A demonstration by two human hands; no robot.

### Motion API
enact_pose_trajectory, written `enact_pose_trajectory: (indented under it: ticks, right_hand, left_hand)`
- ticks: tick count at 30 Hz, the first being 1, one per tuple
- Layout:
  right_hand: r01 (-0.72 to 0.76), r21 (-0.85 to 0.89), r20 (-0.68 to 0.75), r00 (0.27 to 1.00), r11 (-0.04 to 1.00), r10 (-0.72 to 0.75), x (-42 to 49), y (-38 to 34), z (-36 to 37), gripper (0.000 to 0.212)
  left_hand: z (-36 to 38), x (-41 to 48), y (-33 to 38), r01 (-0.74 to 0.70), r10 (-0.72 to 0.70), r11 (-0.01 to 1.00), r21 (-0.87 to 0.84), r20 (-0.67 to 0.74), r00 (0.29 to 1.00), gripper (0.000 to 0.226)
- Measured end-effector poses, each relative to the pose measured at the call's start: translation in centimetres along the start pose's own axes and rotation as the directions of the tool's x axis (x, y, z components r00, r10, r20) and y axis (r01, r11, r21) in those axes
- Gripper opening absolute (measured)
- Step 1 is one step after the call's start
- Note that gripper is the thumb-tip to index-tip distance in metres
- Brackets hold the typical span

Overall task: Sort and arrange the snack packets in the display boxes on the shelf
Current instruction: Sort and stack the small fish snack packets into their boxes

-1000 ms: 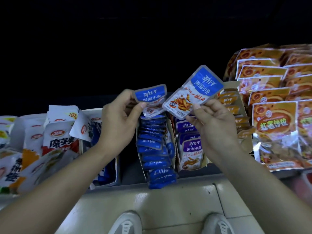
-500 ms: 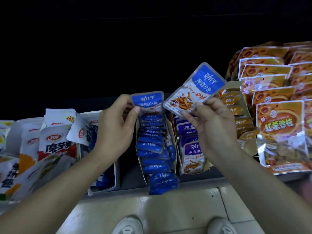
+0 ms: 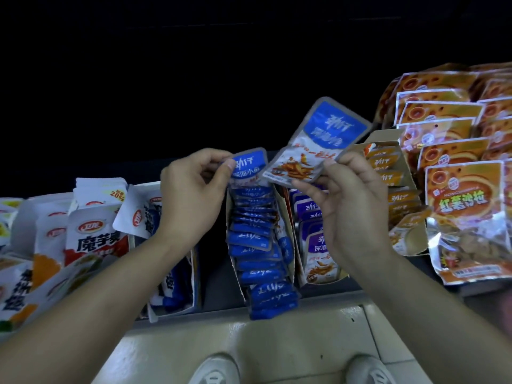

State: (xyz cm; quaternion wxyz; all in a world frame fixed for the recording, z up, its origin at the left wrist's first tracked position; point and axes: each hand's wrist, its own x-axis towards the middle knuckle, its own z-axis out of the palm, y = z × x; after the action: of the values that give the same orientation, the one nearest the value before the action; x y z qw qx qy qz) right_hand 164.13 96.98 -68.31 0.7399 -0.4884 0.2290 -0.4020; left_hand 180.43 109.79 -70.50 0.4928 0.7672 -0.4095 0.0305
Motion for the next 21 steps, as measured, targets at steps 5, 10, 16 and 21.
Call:
enact_pose_trajectory:
  ticks: [5,10,16,21]
  right_hand:
    - [0.019,-0.277,0.098,0.995,0.961,0.009,0.5,2.4,1.2,0.013]
    - [0.058,-0.518,0.175,0.984,0.853,0.040,1.1,4.0,1.0,0.011]
    - [0.177,-0.714,0.220,0.975,0.678,-0.023,1.6,4.3,1.1,0.013]
    - [0.297,-0.820,0.309,0.949,0.488,-0.058,1.7,3.5,0.7,0.021]
  left_hand:
    - [0.2,0.5,-0.3,0.188,-0.187,0.971,-0.148,0.022,0.982,0.010]
    - [-0.7,0.0,1.0,0.165,-0.162,0.919,-0.357,0.038,0.986,0.024]
    - [-1.0,-0.3,2.1,-0.075,0.109,0.963,-0.260,0.118,0.987,0.026]
    - [-0.7,-0.3,1.0,-0.171,0.174,0.984,-0.054,0.063,0.983,0.020]
